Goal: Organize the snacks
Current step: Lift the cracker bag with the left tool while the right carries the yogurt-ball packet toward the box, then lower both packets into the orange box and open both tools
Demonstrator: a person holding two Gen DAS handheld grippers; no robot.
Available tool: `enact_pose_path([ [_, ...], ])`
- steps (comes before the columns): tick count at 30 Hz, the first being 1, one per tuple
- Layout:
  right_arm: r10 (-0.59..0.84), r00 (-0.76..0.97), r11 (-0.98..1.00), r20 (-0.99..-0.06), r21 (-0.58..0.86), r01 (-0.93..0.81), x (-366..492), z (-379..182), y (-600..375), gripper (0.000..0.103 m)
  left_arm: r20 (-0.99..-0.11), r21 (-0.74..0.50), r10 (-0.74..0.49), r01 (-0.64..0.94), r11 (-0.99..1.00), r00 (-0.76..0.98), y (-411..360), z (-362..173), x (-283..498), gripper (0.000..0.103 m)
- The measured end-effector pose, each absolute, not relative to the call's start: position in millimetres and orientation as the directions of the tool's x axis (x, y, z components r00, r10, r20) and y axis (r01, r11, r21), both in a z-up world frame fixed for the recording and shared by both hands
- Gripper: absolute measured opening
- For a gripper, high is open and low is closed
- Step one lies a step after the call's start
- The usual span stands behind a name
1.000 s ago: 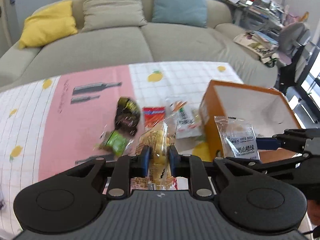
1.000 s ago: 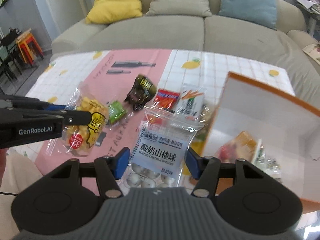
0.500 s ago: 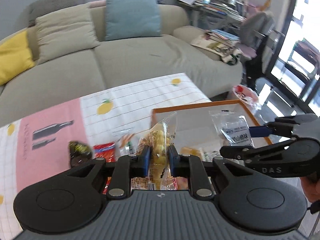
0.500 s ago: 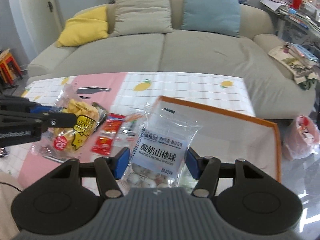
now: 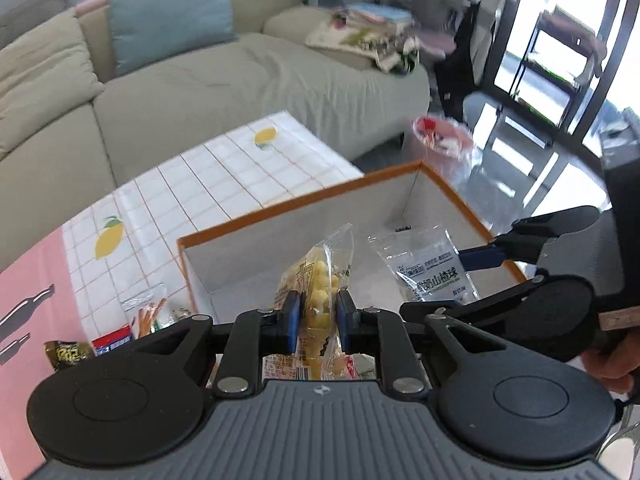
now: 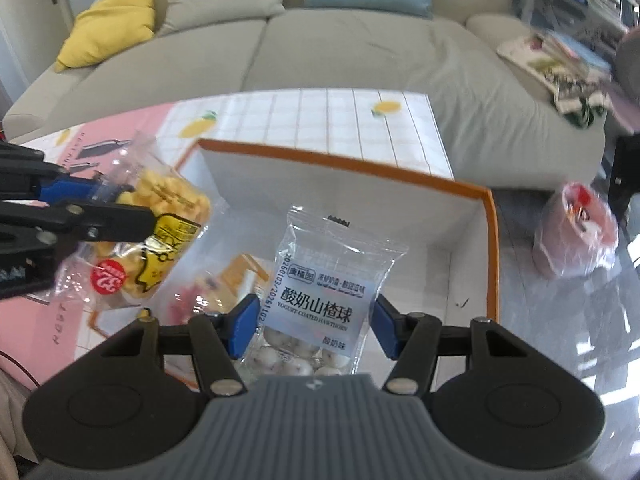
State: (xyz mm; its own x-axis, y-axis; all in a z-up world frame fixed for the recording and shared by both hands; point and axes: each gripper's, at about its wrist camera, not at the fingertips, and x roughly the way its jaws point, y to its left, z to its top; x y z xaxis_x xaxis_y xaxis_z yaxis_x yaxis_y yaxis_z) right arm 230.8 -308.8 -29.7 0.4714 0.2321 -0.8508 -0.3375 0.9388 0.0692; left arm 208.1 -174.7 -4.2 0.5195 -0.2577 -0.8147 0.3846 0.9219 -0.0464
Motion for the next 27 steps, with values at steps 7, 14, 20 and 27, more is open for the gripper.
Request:
enact_pose_path([
  [7, 0.226, 0.421, 0.933, -0.878, 0.072, -0.352, 255, -66, -309, 0.059, -0.851, 0.015, -0.212, 0.426, 0.905, 0.48, -189, -30, 234, 0.02],
  [14, 0.207, 0.393, 0.926, -0.896, 0.049, -0.375, 276, -83, -302, 0.059, -0.874, 0.052, -0.171, 0.437, 0.898, 0.456, -194, -50, 258, 0.02],
  [20, 0.193, 0.361, 0.914, -0.912, 0.033, -0.405, 287, -97, -297, 0.06, -0.893, 0.089, -0.123, 0.438, 0.895, 0.433, -193, -68, 270, 0.02],
  [27, 0.181, 0.35, 0.901, -0.919, 0.012, -0.433, 293, -101, -287, 0.063, -0.898, 0.099, -0.109, 0.437, 0.894, 0.425, -189, -74, 273, 0.022],
])
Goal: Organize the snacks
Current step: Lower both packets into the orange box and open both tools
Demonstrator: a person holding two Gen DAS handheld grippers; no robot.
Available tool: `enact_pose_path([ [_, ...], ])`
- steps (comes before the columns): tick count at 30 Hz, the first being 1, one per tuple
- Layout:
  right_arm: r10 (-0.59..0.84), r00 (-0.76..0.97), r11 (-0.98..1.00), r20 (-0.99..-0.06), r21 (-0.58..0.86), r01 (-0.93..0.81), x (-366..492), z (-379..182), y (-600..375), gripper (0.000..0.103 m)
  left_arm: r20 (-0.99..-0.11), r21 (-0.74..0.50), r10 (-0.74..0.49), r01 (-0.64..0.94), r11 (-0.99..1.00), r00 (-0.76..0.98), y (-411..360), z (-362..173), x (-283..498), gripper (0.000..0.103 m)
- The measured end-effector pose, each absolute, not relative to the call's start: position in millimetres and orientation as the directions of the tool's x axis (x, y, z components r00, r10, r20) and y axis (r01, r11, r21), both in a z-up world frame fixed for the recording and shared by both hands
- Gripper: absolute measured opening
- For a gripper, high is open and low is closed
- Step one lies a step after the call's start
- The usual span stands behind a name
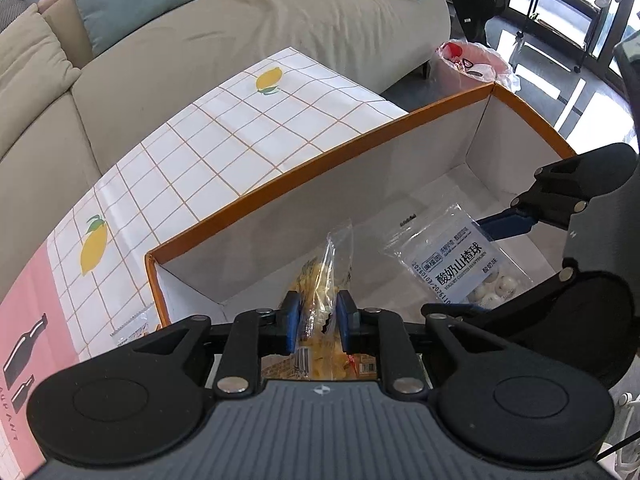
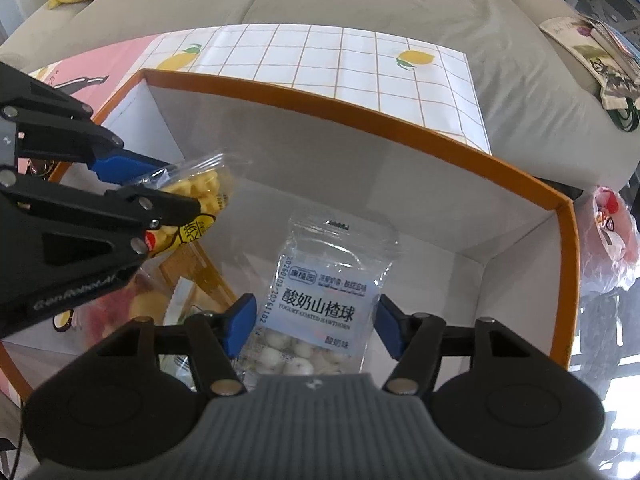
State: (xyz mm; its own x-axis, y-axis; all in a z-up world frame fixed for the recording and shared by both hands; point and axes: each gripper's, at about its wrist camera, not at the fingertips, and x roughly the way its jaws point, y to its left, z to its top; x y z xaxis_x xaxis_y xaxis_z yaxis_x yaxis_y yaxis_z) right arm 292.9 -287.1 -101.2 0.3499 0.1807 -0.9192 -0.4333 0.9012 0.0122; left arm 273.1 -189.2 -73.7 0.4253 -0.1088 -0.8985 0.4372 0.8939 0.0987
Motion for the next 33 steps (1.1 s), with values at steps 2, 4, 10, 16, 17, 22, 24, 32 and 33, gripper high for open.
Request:
enact_pose_path([
  [2, 0.17, 0.346, 0.9, -0.923, 0.002, -0.437, 293, -102, -285, 0.064, -0.897, 0.109, -0.101, 0.437, 0.893, 0.43, -189, -73, 273, 0.022],
  [4, 0.159, 0.346, 0.902, -0.925, -0.007, -0.432, 292, -103, -284, 0.064, -0.896, 0.12, -0.094, 0.441, 0.889, 0.433, -189, -72, 271, 0.026],
  [10, 0.142, 0.347, 0.913, -0.927, -0.012, -0.407, 288, -99, -286, 0.071, -0.89, 0.132, -0.099, 0.459, 0.878, 0.445, -187, -63, 265, 0.05],
  [16, 0.132, 0.368, 0.915, -0.92, -0.029, -0.402, 285, -88, -283, 0.077, -0.875, 0.152, -0.094, 0.453, 0.879, 0.475, -184, -46, 256, 0.059],
  [17, 0.128, 0.373, 0.916, -0.919, -0.034, -0.399, 284, -86, -283, 0.08, -0.873, 0.149, -0.097, 0.45, 0.88, 0.478, -183, -43, 255, 0.062],
  [22, 0.104, 0.395, 0.923, -0.913, -0.06, -0.38, 274, -73, -283, 0.082, -0.868, 0.13, -0.114, 0.444, 0.887, 0.482, -172, -26, 241, 0.065],
  [24, 0.089, 0.413, 0.928, -0.906, -0.075, -0.364, 267, -66, -282, 0.082, -0.865, 0.118, -0.12, 0.429, 0.895, 0.488, -164, -18, 232, 0.065],
  [32, 0.083, 0.495, 0.938, -0.865, -0.099, -0.331, 236, -32, -267, 0.084, -0.836, 0.073, -0.142, 0.364, 0.929, 0.529, -127, 20, 194, 0.065],
  [33, 0.085, 0.502, 0.939, -0.861, -0.099, -0.329, 232, -28, -264, 0.084, -0.829, 0.07, -0.143, 0.353, 0.933, 0.541, -122, 24, 189, 0.065],
])
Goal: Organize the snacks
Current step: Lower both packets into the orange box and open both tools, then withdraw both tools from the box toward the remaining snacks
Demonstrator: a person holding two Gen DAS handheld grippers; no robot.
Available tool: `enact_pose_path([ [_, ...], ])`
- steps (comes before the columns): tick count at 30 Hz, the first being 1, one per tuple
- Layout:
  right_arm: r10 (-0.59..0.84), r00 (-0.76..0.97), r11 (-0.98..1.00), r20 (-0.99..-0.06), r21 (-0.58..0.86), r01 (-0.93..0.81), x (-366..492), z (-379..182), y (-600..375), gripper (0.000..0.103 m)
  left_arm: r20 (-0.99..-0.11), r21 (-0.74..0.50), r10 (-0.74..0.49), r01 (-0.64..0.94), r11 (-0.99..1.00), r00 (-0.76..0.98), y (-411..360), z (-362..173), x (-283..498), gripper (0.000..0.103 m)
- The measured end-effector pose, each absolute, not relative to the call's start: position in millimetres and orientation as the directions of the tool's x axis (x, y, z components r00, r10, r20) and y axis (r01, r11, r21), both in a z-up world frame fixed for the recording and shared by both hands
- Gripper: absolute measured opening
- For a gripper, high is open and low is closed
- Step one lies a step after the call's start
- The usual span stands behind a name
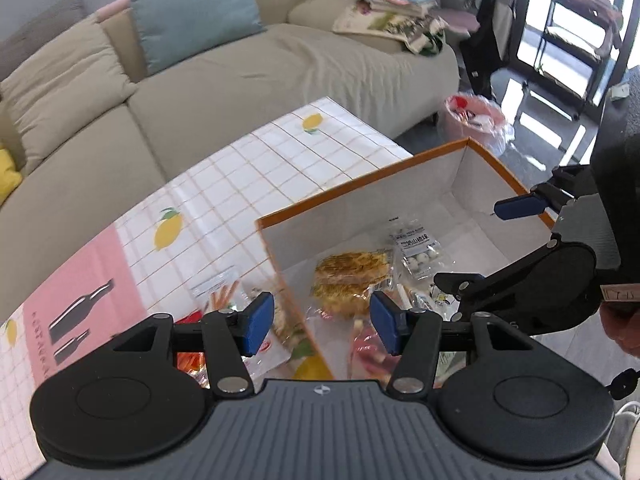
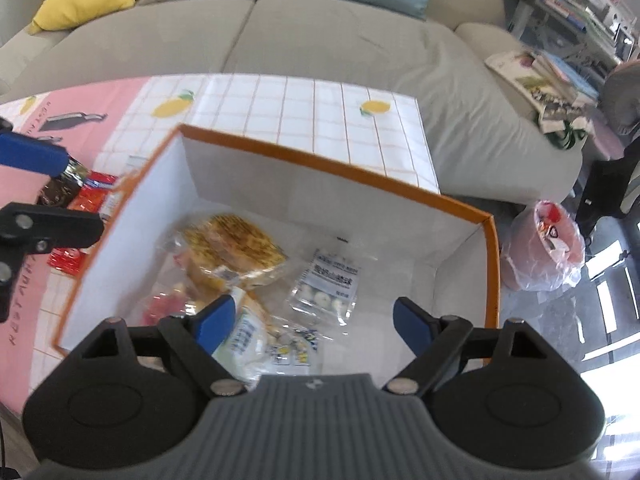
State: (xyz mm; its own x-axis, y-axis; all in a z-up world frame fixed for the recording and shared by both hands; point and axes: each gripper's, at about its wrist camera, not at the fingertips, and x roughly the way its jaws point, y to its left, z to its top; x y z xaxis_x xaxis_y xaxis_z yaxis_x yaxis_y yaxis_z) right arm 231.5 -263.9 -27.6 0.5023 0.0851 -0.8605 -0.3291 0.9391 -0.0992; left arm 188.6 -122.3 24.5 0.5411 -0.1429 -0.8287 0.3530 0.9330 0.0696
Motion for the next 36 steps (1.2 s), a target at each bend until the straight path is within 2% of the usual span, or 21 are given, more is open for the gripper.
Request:
enact_pose_path([
  [11, 0.237, 0.616, 0.941, -0.752, 0.018, -0.339, 166, 21, -209, 0.085, -0.765, 0.017, -0.068, 0.125, 0.992, 0.641, -55, 39, 116, 0.065],
  [18, 0.327, 0.676, 0.932, -0.66, 0.104, -0.348, 118, 15, -165, 0.083, -0.773, 0.006, 0.015, -0.016, 1.0, 0.635, -2, 16, 89, 0.065],
  [23, 0.377, 0.684, 0.913, -0.625, 0.127, -0.387, 99, 3, -131, 0.08, -0.81, -0.052, 0.046, -0.149, 0.987, 0.584, 45, -6, 69, 0.065],
  [30, 0.395, 0.631, 0.901, -0.668, 0.148, -0.408, 100, -32, -89, 0.075, -0.856, -0.166, 0.078, -0.415, 0.895, 0.511, 111, -42, 59, 0.065],
  [36, 0.383, 0.577, 0.898, -0.722, 0.142, -0.417, 112, -62, -64, 0.075, -0.88, -0.168, 0.121, -0.54, 0.825, 0.459, 142, -67, 59, 0.065],
])
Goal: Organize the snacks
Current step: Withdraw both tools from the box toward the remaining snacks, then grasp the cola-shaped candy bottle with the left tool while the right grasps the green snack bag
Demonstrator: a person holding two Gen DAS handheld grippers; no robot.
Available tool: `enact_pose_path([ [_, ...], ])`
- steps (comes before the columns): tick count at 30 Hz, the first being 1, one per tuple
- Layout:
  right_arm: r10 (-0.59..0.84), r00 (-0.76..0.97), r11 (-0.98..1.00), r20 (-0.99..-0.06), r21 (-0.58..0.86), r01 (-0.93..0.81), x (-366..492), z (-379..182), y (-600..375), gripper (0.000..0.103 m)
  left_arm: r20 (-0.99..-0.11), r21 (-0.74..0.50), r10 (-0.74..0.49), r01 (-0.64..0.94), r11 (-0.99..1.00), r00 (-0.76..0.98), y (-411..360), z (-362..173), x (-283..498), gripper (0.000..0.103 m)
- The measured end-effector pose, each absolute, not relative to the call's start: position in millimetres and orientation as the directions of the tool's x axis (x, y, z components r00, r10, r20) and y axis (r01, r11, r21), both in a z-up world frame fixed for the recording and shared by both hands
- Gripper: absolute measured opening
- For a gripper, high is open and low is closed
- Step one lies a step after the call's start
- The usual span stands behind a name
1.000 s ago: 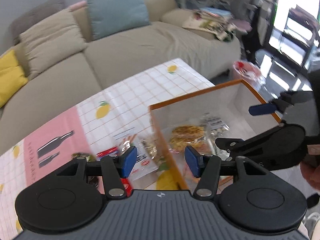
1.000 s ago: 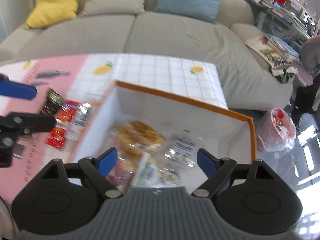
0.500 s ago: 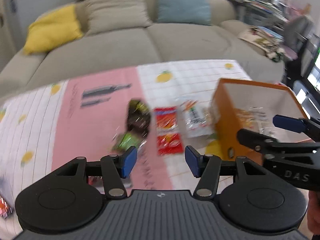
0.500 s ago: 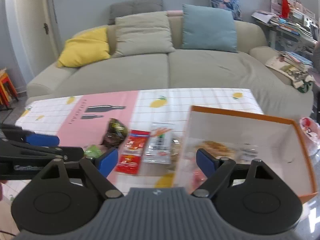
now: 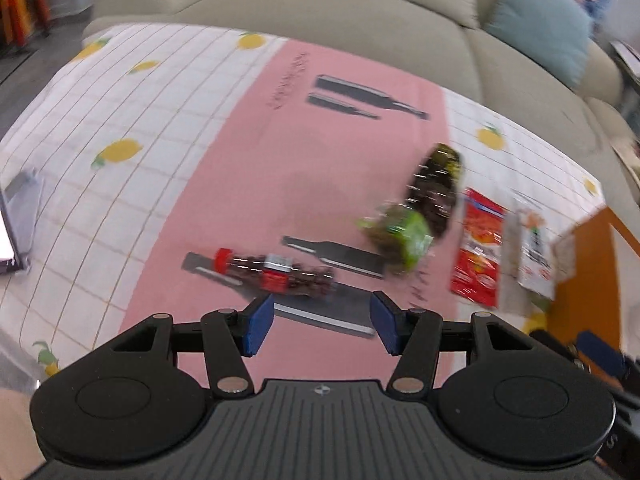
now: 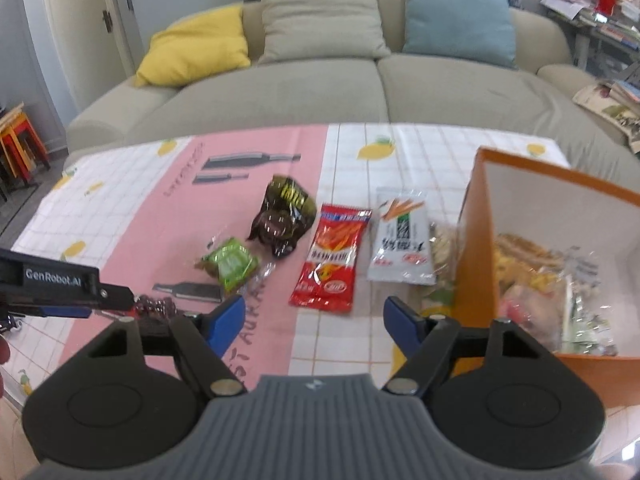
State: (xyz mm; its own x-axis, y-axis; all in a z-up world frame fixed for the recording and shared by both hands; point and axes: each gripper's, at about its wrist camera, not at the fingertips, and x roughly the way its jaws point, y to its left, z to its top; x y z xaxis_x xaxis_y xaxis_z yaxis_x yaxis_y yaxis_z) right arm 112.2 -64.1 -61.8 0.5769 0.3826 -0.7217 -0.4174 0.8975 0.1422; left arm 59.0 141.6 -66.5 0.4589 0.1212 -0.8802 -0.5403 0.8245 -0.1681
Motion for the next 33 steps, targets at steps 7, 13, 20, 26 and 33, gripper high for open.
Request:
enact_pose_path([
  [7, 0.371, 0.539, 0.896, -0.756, 0.137, -0.423, 130, -80, -46, 0.075, -0.906, -0.239, 0.102, -0.695, 0.678, 0.411, 176, -96, 62, 0.065],
  [13, 0.352, 0.522, 0.897, -0.777, 0.12, -0.425, 145, -93, -30, 0.075, -0.914, -0.228, 0.131, -0.752, 0.618, 0.384, 188, -107, 72, 0.07],
  [20, 0.344, 0.502, 0.897, -0.793, 0.12, -0.425, 160, -104, -17, 0.075, -0.925, -0.246, 0.096, -0.772, 0.585, 0.368, 196, -124, 90, 0.069],
  [26, 0.343, 0.492, 0.894, -0.8, 0.116, -0.434, 166, -108, -12, 0.075, -0.93, -0.196, 0.11, -0.728, 0.657, 0.35, 193, -131, 108, 0.042],
  [33, 0.337, 0.489, 0.897, -0.805, 0.117, -0.426, 177, -113, -8, 0.075, -0.918, -0.178, 0.102, -0.627, 0.758, 0.384, 181, -132, 121, 0.033],
])
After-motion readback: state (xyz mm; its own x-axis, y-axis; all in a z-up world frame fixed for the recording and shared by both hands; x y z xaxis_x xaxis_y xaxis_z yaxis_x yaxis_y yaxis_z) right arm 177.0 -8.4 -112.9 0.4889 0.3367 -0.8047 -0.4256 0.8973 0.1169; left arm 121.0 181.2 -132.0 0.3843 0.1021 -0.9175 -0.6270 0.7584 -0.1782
